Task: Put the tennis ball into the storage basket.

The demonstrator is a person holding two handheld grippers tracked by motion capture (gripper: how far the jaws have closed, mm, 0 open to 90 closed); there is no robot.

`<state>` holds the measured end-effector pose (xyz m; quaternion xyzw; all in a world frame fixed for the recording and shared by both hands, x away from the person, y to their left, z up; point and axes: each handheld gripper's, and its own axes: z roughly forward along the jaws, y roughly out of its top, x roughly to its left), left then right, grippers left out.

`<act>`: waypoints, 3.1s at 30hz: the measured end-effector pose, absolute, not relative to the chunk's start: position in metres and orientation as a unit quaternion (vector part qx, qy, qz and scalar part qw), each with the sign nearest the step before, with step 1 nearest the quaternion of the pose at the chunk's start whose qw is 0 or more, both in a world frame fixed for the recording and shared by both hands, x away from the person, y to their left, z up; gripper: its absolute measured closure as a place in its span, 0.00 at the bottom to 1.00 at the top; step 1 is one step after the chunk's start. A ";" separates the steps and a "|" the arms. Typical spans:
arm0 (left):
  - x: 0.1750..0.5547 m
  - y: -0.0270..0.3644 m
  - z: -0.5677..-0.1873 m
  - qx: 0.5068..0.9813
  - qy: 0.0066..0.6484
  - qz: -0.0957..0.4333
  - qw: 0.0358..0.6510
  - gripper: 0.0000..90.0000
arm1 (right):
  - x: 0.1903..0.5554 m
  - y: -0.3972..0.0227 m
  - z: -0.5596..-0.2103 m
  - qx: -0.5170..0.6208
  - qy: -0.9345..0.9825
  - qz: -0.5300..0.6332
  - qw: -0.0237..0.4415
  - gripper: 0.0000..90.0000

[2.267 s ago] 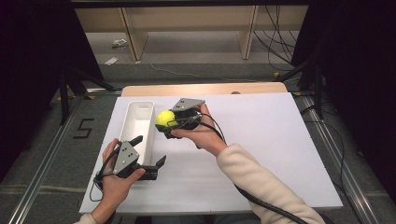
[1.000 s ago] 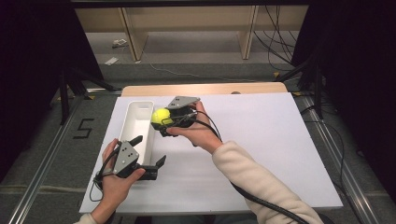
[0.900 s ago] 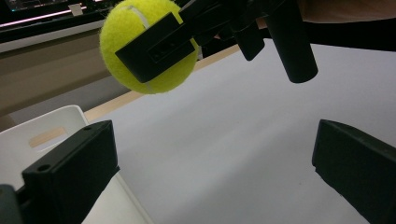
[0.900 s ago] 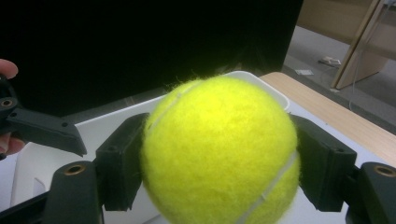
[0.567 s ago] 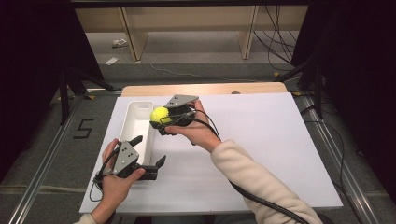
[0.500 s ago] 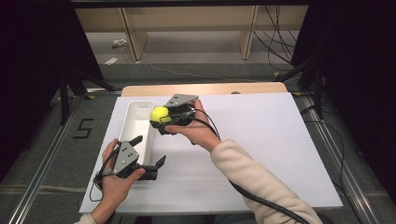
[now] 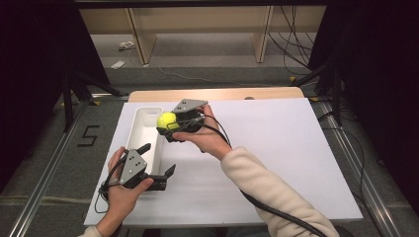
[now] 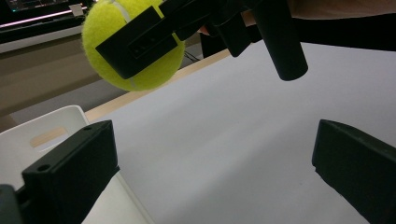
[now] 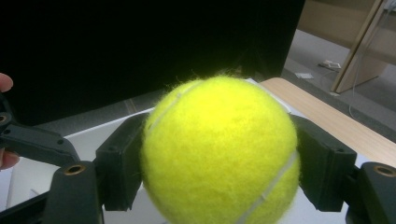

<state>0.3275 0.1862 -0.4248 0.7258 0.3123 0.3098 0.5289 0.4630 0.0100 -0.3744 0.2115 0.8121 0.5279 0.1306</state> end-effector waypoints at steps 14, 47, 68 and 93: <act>0.326 0.187 -0.425 0.725 0.317 0.307 0.528 0.00 | 0.464 0.015 -0.372 0.209 0.812 0.530 0.129 0.30; 0.327 0.187 -0.425 0.725 0.313 0.308 0.531 0.00 | 0.468 0.027 -0.369 0.206 0.813 0.531 0.127 0.30; 0.326 0.188 -0.425 0.725 0.317 0.306 0.529 0.00 | 0.470 0.035 -0.370 0.203 0.814 0.530 0.124 0.30; 0.326 0.187 -0.425 0.728 0.316 0.305 0.527 0.00 | 0.473 0.046 -0.369 0.197 0.816 0.529 0.122 0.30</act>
